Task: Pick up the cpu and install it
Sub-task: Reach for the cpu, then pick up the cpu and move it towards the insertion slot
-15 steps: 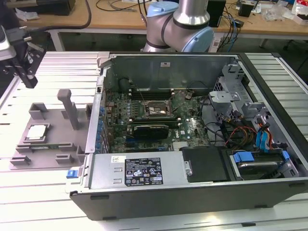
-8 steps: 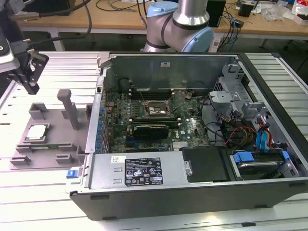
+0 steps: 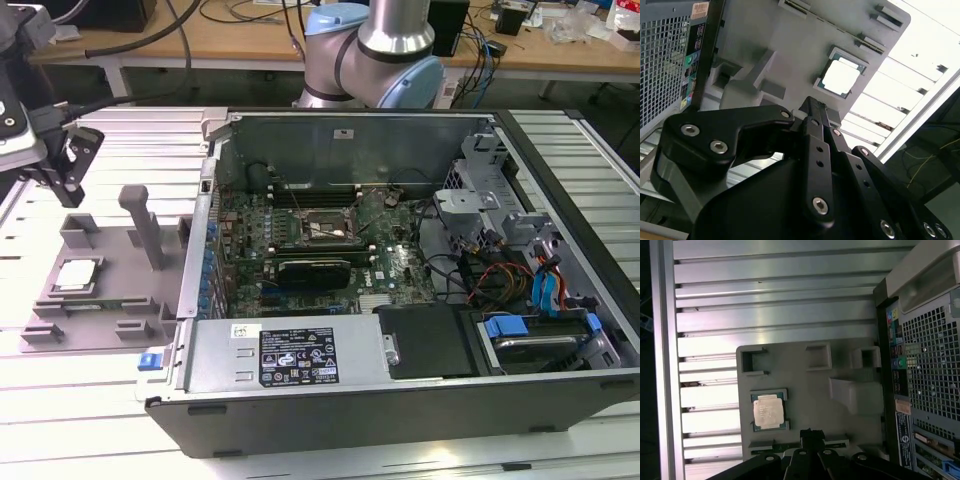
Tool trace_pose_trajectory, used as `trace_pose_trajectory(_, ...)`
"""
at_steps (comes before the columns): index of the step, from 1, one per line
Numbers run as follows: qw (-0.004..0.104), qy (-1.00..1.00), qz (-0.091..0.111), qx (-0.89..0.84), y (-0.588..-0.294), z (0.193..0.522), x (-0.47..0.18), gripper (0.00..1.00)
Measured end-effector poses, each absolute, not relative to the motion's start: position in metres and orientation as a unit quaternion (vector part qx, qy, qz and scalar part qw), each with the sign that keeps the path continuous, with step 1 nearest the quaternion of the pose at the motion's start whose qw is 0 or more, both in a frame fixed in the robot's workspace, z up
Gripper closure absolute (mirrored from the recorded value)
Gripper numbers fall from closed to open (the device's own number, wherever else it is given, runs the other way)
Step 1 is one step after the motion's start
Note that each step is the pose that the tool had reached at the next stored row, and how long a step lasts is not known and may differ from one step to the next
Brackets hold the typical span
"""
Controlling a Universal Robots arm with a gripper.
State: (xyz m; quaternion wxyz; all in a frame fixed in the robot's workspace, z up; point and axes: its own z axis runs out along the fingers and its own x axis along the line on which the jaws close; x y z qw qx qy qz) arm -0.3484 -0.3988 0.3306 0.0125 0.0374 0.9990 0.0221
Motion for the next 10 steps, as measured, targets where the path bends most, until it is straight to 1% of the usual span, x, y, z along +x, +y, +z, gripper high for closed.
trace_pose_trajectory(10,0.012,0.999,0.022,0.037,-0.3989,0.3241,-0.3539,0.89)
